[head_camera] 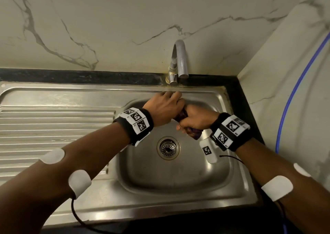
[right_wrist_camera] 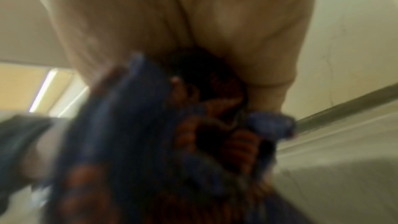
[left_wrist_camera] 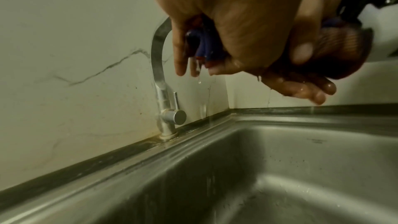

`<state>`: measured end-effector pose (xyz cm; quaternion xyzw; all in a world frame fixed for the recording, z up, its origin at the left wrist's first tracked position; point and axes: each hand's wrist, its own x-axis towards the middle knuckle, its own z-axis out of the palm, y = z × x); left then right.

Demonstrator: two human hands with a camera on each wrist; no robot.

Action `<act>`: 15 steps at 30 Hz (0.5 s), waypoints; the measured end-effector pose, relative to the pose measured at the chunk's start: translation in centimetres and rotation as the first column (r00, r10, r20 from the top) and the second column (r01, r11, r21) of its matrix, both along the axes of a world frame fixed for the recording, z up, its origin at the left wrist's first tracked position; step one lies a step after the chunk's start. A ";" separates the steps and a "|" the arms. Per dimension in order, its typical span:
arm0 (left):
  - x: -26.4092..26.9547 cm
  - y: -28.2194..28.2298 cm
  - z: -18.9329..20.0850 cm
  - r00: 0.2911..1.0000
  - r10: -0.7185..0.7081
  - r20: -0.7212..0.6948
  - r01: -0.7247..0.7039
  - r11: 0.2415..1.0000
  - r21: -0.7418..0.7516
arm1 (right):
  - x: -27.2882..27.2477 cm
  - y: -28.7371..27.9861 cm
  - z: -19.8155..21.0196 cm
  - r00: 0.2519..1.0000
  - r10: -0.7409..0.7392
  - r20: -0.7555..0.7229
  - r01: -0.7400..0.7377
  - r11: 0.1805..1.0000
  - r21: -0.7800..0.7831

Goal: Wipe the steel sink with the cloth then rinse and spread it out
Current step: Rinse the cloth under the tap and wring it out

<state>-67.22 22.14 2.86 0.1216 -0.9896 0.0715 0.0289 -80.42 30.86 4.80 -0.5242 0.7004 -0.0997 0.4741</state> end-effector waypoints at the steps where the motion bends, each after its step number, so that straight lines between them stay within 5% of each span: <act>1: 0.0 0.2 0.1 0.999 0.034 0.036 -0.036 0.999 0.037 | 0.2 0.1 -0.4 0.998 0.001 -0.062 -0.003 0.999 -0.035; 5: 0.3 0.8 0.1 0.981 0.143 0.129 -0.158 0.980 0.119 | 1.4 0.5 -2.4 0.841 0.036 -0.540 -0.185 0.957 -0.224; 8: 0.1 1.4 0.0 0.952 0.230 0.203 -0.282 0.916 0.286 | 1.6 0.6 -3.8 0.681 0.035 -0.731 -0.329 0.907 -0.262; 11: -0.4 2.1 -0.1 0.896 0.317 0.310 -0.434 0.767 0.472 | 1.5 0.5 -4.8 0.594 0.059 -0.803 -0.414 0.878 -0.242; 15: -1.0 1.9 -0.8 0.818 0.267 0.509 -0.574 0.431 0.696 | 1.6 0.8 -5.2 0.575 0.066 -0.816 -0.460 0.851 -0.255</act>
